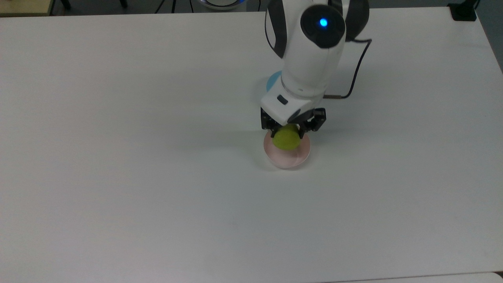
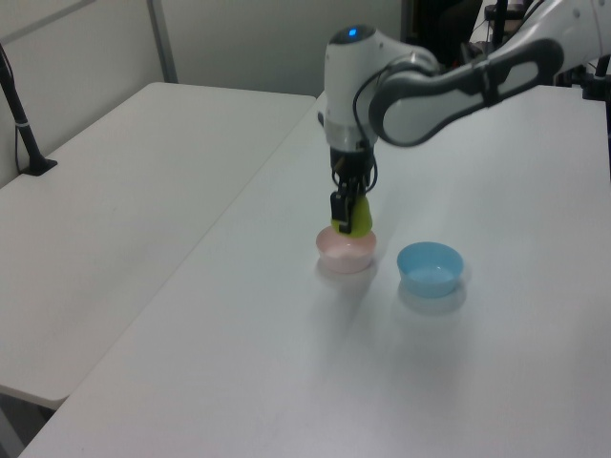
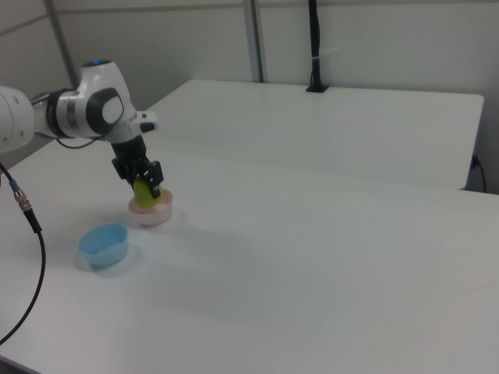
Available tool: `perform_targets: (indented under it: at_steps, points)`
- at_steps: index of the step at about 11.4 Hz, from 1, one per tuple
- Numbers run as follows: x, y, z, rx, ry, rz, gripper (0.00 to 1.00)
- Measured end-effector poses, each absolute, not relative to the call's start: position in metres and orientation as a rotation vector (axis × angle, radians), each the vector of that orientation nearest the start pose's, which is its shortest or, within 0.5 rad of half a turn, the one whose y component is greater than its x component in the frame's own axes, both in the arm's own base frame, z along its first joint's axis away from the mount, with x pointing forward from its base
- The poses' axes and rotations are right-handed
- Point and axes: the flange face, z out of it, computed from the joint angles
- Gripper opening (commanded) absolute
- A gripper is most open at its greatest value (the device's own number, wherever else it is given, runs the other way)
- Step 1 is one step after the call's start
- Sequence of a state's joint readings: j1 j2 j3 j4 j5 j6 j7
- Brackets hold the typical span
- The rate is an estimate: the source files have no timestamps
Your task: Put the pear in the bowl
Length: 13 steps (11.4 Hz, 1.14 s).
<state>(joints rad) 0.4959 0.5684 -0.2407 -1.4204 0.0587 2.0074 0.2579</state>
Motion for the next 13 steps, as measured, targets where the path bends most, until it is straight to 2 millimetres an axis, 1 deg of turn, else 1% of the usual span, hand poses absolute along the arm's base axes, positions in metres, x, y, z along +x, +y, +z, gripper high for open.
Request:
perform_targets:
  at_steps: [1, 2, 3, 4, 6, 7, 8, 9, 10, 11, 12, 13]
  points:
    - [0.683, 0.219, 0.361, -3.210, -0.024, -0.085, 0.68]
    - [0.684, 0.223, 0.348, -3.216, -0.031, -0.080, 0.99]
    - [0.685, 0.226, 0.341, -3.218, -0.028, -0.079, 1.00]
    - [0.684, 0.228, 0.339, -3.220, -0.020, -0.076, 1.00]
    - [0.686, 0.227, 0.344, -3.218, -0.010, -0.093, 1.00]
    - [0.690, 0.226, 0.355, -3.213, -0.003, -0.123, 1.00]
    - [0.691, 0.222, 0.373, -3.201, 0.007, -0.161, 1.00]
    - [0.689, 0.215, 0.395, -3.190, 0.023, -0.179, 1.00]
    - [0.685, 0.199, 0.423, -3.183, 0.060, -0.175, 1.00]
    - [0.681, 0.176, 0.448, -3.178, 0.104, -0.160, 1.00]
    - [0.676, 0.150, 0.468, -3.172, 0.153, -0.138, 1.00]
    - [0.668, 0.114, 0.486, -3.169, 0.176, -0.100, 1.00]
